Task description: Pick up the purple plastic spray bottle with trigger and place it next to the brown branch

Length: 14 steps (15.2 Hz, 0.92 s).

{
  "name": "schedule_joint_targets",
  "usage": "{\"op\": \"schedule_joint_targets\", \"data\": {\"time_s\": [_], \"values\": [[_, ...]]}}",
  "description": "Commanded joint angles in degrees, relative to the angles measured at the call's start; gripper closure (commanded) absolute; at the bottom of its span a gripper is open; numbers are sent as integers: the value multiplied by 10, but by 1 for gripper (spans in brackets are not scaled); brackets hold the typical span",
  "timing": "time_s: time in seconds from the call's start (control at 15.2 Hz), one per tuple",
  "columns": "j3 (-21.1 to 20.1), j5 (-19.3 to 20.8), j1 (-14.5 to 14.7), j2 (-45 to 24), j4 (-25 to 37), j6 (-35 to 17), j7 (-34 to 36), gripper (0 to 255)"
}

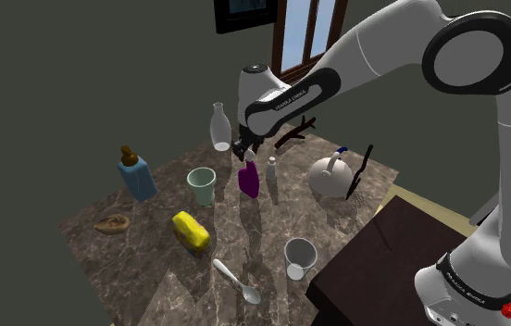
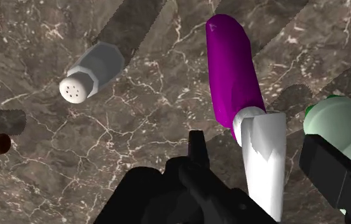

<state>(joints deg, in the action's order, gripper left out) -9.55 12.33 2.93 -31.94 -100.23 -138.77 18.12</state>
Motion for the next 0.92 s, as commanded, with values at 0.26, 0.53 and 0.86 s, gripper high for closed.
{"op": "schedule_joint_targets", "data": {"time_s": [0.26,0.53,0.86], "values": [[0,0,0,0,0,0,0,255],[0,0,0,0,0,0,0,255],[-5,-7,-3,23,5,28,-6,255]]}}
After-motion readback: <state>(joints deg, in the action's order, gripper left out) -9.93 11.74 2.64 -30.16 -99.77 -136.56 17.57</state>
